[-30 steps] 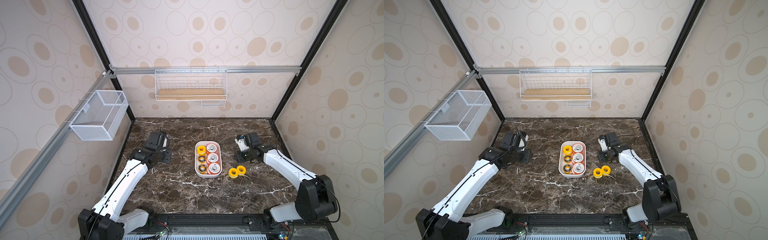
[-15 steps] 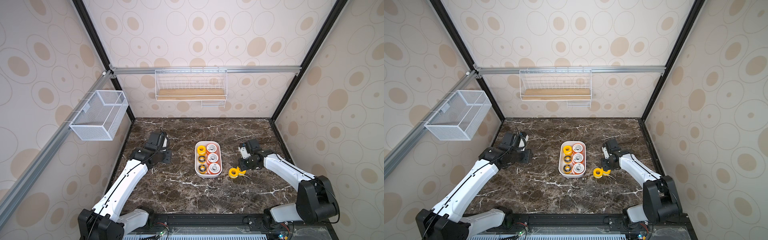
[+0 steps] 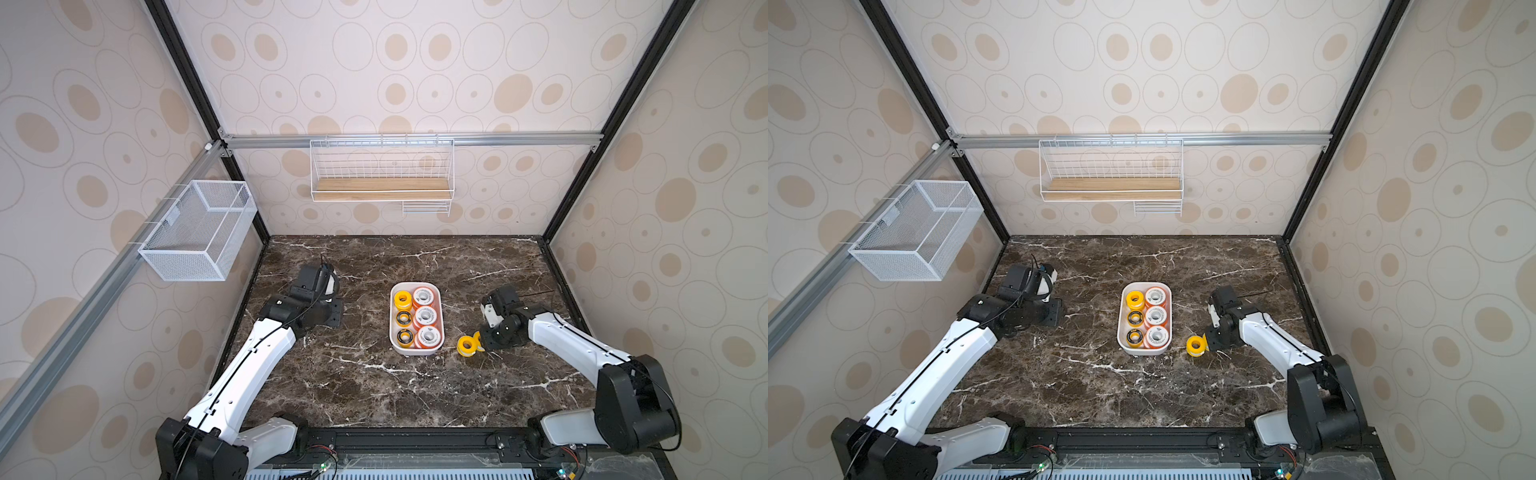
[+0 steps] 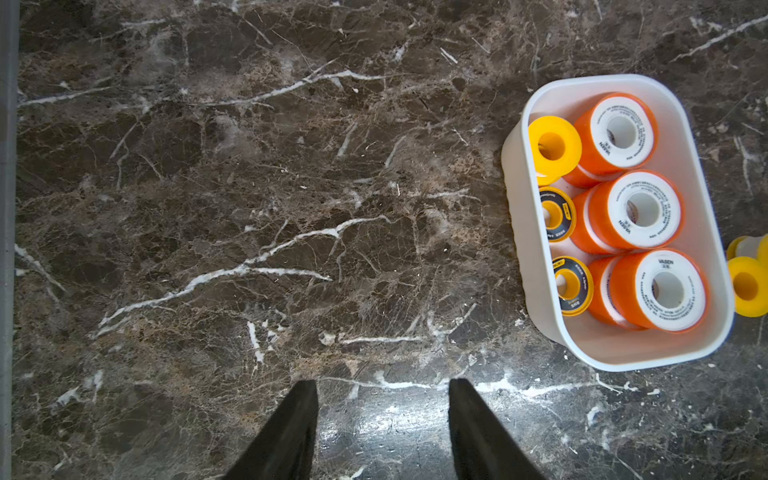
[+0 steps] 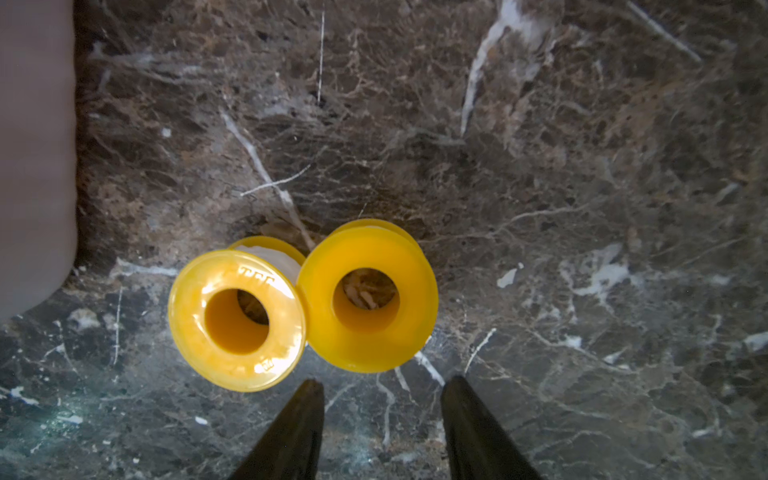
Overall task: Put the sealing tape into the storage box
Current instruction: Pick up the sealing tape at the center of the board.
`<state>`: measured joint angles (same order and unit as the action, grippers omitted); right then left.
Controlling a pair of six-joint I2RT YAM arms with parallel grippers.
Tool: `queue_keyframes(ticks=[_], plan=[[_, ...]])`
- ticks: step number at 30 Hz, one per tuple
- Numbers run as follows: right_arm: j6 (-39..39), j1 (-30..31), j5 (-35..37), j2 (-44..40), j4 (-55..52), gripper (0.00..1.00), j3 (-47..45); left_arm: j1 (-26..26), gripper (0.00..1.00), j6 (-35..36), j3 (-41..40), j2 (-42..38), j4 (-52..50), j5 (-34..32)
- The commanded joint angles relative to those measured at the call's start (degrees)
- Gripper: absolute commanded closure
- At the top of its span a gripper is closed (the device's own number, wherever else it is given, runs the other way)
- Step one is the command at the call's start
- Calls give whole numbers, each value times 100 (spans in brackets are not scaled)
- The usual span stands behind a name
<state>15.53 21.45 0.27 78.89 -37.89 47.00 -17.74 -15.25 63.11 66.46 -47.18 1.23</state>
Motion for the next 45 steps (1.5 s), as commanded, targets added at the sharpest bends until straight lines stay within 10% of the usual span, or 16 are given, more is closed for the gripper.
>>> queue_keyframes(ticks=[1, 45], plan=[[134, -24, -164, -103, -155, 43, -197, 42, 45, -6, -1, -37, 16, 52], [175, -50, 135, 1703, 469, 28, 902, 50, 46, 30, 17, -22, -13, 16]])
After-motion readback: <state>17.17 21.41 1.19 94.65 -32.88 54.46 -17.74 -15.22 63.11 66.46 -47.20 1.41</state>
